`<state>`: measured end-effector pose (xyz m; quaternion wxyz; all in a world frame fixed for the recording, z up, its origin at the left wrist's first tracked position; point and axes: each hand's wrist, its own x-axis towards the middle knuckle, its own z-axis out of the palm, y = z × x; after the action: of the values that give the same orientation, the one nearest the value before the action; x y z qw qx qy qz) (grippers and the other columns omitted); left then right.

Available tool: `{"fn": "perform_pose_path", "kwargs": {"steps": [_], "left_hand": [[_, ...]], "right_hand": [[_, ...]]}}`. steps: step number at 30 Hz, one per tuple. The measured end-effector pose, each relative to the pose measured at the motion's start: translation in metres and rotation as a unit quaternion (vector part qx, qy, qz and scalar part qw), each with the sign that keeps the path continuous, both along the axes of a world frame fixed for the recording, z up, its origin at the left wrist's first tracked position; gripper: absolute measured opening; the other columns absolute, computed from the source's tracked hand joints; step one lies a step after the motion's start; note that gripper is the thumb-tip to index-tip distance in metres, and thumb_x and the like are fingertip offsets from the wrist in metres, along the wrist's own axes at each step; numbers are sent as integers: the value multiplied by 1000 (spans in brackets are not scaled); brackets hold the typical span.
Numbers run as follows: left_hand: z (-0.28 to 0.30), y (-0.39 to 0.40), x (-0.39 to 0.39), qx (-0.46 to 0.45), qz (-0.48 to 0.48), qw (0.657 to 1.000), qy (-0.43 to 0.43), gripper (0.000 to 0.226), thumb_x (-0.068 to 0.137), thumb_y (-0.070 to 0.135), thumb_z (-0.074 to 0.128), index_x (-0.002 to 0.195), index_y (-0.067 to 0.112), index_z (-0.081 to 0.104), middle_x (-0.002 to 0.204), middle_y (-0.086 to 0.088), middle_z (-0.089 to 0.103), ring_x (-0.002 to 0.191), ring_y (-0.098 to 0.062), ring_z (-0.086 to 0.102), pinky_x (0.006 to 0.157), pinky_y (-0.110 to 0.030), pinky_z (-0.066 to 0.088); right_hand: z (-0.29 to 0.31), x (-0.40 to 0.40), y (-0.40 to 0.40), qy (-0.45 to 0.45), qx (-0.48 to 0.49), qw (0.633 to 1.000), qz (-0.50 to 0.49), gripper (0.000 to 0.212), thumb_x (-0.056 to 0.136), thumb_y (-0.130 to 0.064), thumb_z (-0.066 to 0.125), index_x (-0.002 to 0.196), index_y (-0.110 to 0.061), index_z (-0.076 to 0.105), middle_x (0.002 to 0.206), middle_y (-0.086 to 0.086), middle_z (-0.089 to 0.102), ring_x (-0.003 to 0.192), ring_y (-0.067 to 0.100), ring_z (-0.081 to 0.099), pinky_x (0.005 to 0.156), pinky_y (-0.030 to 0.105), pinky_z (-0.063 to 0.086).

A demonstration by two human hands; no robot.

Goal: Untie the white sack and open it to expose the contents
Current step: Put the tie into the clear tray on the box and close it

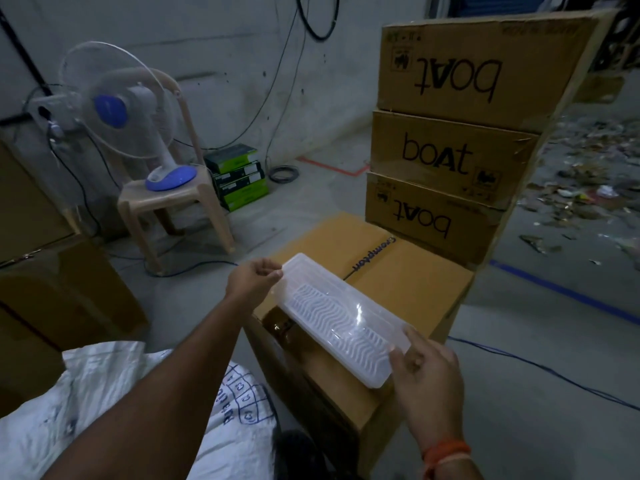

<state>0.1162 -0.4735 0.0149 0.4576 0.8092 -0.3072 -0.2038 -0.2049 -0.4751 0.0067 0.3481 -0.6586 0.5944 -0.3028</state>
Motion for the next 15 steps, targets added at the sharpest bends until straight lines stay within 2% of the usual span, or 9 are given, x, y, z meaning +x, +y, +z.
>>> {"fn": "perform_pose_path", "kwargs": {"steps": [2, 4, 7, 11, 13, 15], "left_hand": [[2, -12, 0, 0, -26, 999, 18, 11, 96, 19, 73, 96, 30, 77, 108, -12, 79, 98, -29, 75, 92, -48, 62], [2, -23, 1, 12, -54, 998, 24, 14, 98, 18, 70, 99, 29, 79, 111, -14, 78, 100, -33, 74, 96, -54, 62], [0, -36, 7, 22, -64, 997, 23, 24, 96, 18, 72, 82, 36, 80, 109, -13, 79, 100, -40, 74, 94, -59, 62], [-1, -40, 11, 23, -60, 996, 55, 24, 97, 11, 71, 83, 29, 79, 111, -17, 78, 106, -45, 72, 96, -60, 60], [-3, -39, 12, 24, -58, 996, 62, 24, 95, 14, 73, 81, 31, 81, 112, -17, 78, 106, -46, 72, 96, -62, 60], [-8, -35, 12, 3, -23, 998, 66, 20, 91, 17, 75, 81, 33, 81, 106, -16, 79, 104, -46, 73, 94, -62, 61]], "right_hand": [[-2, 5, -13, -91, 31, 994, -58, 36, 92, -31, 70, 128, -29, 68, 118, 2, 65, 94, 13, 64, 95, 39, 57], [-3, 11, -22, -168, 61, 980, -84, 25, 91, -23, 72, 115, -26, 74, 111, -3, 69, 95, 13, 66, 91, 38, 59], [-8, 19, -28, -217, 72, 968, -101, 16, 90, -15, 73, 93, -30, 75, 97, -5, 74, 89, 9, 68, 77, 29, 57], [-11, 20, -32, -223, 70, 967, -100, 18, 90, -12, 72, 86, -29, 74, 90, -7, 73, 84, 5, 67, 63, 19, 50], [-10, 20, -33, -182, 46, 978, -87, 16, 89, -11, 72, 86, -26, 75, 99, -4, 72, 89, 10, 66, 71, 22, 52], [0, 22, -38, -82, -39, 995, -47, 15, 85, -13, 74, 86, -28, 76, 110, -3, 66, 102, 15, 61, 84, 27, 50]]}}
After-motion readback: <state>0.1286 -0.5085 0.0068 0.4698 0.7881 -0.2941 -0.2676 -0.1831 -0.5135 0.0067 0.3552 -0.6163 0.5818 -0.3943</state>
